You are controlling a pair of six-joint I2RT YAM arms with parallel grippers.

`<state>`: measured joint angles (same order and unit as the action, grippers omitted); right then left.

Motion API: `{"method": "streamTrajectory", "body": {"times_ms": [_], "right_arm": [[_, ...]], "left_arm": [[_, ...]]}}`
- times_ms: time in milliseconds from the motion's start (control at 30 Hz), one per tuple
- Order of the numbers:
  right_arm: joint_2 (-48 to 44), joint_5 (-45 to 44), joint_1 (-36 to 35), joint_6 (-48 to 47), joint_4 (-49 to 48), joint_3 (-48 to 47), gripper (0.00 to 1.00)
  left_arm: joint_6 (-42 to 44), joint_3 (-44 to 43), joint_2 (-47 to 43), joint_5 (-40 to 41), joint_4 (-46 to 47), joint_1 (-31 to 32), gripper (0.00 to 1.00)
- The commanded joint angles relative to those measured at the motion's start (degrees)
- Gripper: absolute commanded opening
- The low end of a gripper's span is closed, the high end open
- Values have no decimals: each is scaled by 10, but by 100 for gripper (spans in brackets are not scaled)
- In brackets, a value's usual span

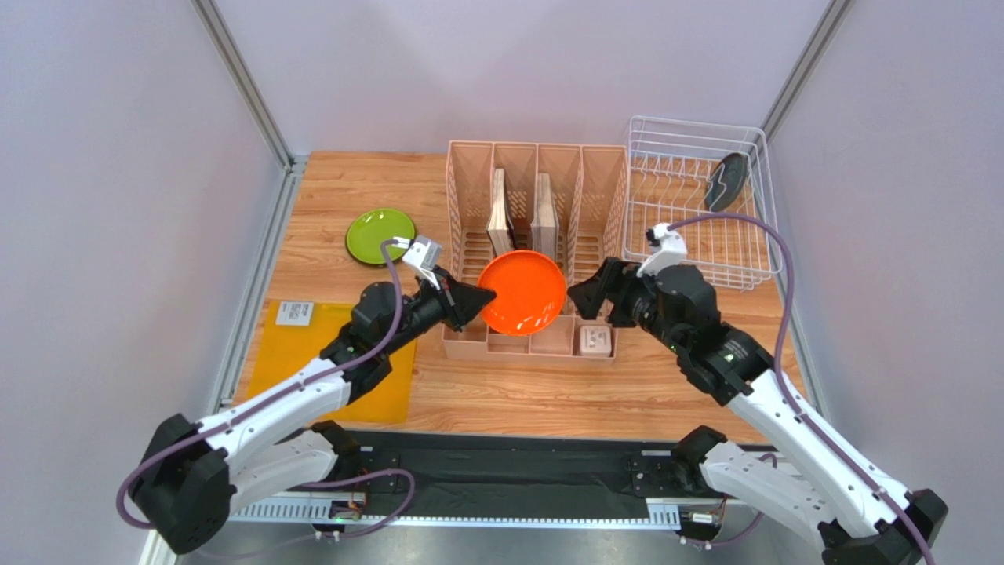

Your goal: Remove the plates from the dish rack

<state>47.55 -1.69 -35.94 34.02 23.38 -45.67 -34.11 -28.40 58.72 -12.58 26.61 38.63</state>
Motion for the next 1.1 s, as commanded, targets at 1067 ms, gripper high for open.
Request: {"method": "streamTrajectory", "body": {"times_ms": [1067], "right_arm": [[101, -295, 52, -121, 26, -173, 96]], "left_arm": [[113, -85, 73, 86, -40, -438, 0]]}}
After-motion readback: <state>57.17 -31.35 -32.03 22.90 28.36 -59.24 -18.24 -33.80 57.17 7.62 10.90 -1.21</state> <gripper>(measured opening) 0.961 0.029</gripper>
